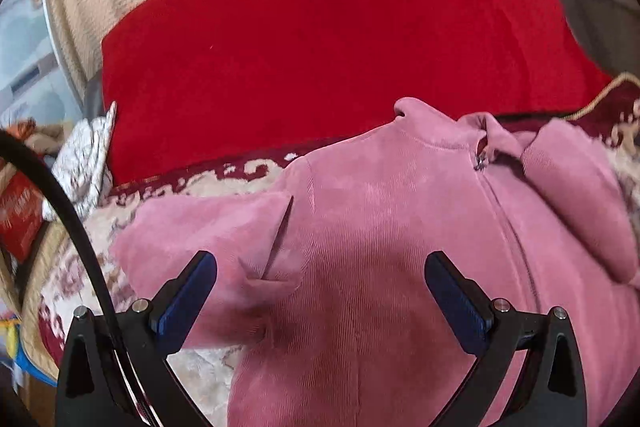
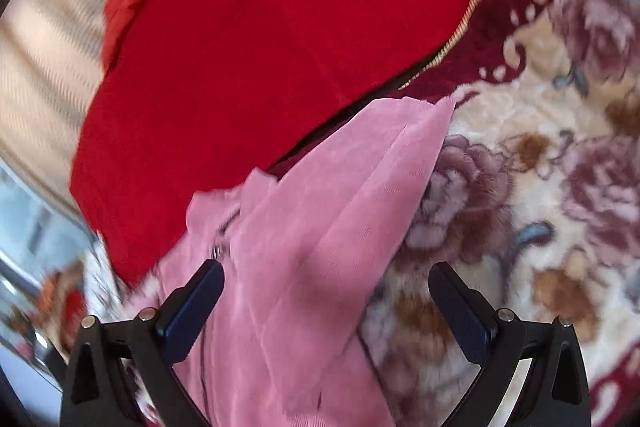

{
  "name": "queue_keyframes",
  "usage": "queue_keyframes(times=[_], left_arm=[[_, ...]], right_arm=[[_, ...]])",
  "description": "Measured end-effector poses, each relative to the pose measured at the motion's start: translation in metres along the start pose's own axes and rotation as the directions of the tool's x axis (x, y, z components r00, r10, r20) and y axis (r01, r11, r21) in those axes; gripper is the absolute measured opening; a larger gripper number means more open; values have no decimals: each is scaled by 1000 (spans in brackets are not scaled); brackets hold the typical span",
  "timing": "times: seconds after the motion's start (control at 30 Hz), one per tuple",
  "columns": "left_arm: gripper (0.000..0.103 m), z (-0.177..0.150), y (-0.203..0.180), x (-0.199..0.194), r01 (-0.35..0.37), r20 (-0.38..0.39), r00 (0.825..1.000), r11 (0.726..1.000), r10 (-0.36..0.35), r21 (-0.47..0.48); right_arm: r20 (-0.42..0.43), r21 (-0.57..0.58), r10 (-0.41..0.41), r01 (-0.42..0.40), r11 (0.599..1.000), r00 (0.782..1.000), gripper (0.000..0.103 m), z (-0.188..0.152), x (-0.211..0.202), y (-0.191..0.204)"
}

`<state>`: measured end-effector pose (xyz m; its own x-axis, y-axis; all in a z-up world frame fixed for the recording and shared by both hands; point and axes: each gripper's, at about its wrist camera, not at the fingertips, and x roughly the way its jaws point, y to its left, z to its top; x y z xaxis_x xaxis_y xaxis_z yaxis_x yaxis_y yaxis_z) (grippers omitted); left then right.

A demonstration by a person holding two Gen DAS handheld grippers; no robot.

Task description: Fold large clothes

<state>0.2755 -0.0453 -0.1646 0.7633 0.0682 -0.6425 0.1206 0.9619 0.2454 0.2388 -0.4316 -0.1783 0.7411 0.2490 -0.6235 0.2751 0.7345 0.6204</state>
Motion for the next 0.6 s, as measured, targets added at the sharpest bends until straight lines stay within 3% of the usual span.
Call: queue_keyframes(times=[0.1,0.2,0.3,0.37,0.4,0.47,0.6], left_arm=[[103,-2,-6,1,4,15,1000,999,-5,40],[103,0,-12,0,35,13,999,998,-36,51],[103,3,-18,-5,46,31,998,998,-48,54],[103,5,-21,-5,55,35,998,997,-57,50],[103,6,-22,-6,60,35,997,997,-62,47],[103,7,-25,-6,65,33,997,997,-66,41],[103,7,-24,-5,51,38,998,998,-52,33]], right_arm=[[3,90,29,-30,996,1000,95,10,19,-21],[-28,172,38,-33,985,999,75,10,35,-40],[-32,218,54,-46,975,998,65,8,42,-50],[-16,202,88,-83,976,996,48,9,39,-46],[-24,200,115,-108,974,993,33,10,42,-46],[-43,182,124,-115,977,991,33,7,51,-43],[26,82,84,-86,993,996,23,5,39,-27]])
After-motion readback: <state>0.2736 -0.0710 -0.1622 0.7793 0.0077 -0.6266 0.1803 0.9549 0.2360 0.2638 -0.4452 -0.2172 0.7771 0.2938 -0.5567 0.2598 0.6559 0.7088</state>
